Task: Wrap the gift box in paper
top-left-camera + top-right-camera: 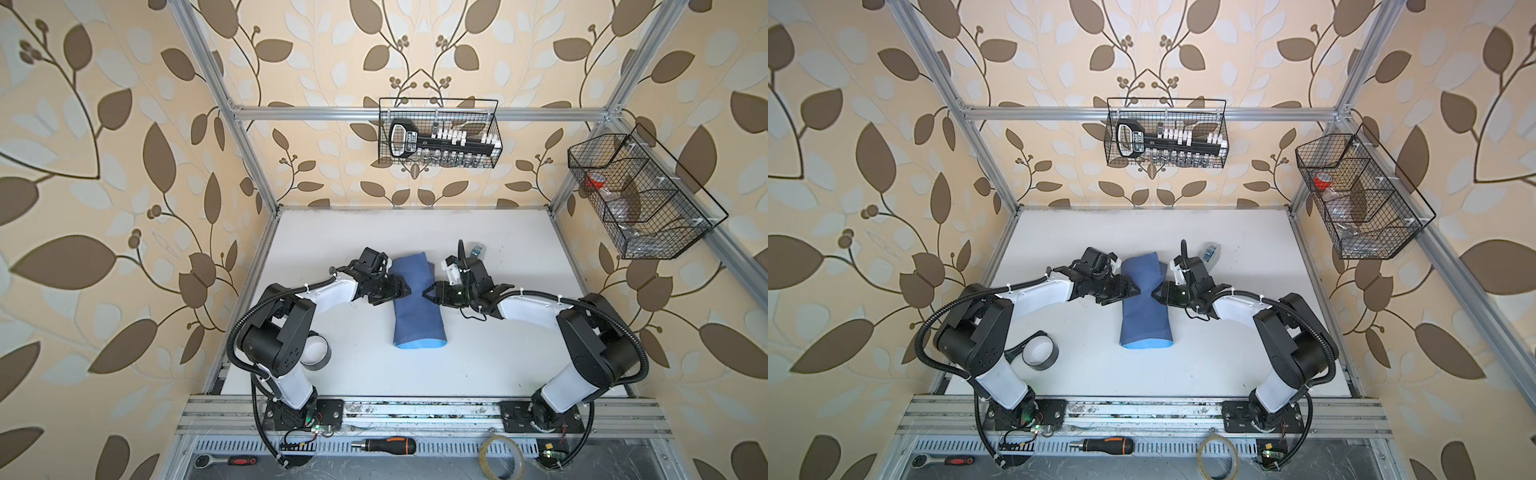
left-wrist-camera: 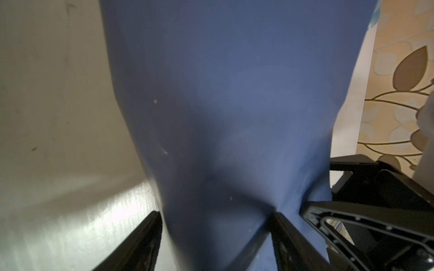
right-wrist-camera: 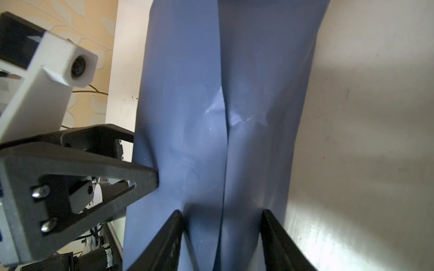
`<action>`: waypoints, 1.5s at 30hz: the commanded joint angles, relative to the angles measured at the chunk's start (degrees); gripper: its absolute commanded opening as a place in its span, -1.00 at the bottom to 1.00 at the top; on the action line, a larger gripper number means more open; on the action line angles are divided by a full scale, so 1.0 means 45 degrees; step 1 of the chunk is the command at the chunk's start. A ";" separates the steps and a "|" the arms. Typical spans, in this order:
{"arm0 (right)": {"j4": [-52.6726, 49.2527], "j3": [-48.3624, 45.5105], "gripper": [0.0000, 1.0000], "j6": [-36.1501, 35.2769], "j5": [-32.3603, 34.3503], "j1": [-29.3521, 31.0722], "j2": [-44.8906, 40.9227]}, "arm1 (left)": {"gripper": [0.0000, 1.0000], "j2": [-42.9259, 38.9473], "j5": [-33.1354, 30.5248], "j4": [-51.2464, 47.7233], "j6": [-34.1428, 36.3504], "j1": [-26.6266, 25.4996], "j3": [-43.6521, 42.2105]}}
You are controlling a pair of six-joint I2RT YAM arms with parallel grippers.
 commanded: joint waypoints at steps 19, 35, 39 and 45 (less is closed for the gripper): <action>-0.0672 -0.0530 0.04 0.0245 -0.0058 0.0422 0.0320 | 0.69 0.0619 0.0386 -0.2037 0.1047 -0.0023 0.0224; -0.3214 0.1205 0.43 -0.1336 -0.0021 -0.2064 -0.1952 | 0.61 0.1247 -0.0778 -0.2835 0.1719 -0.0004 0.0201; -0.3289 0.1491 0.44 -0.1468 0.0189 -0.3343 -0.2148 | 0.61 0.1309 -0.0933 -0.2934 0.1814 -0.0004 0.0241; -0.2623 0.2287 0.38 -0.0927 -0.0265 -0.5212 -0.1000 | 0.61 0.1278 -0.0960 -0.2971 0.1795 -0.0004 0.0302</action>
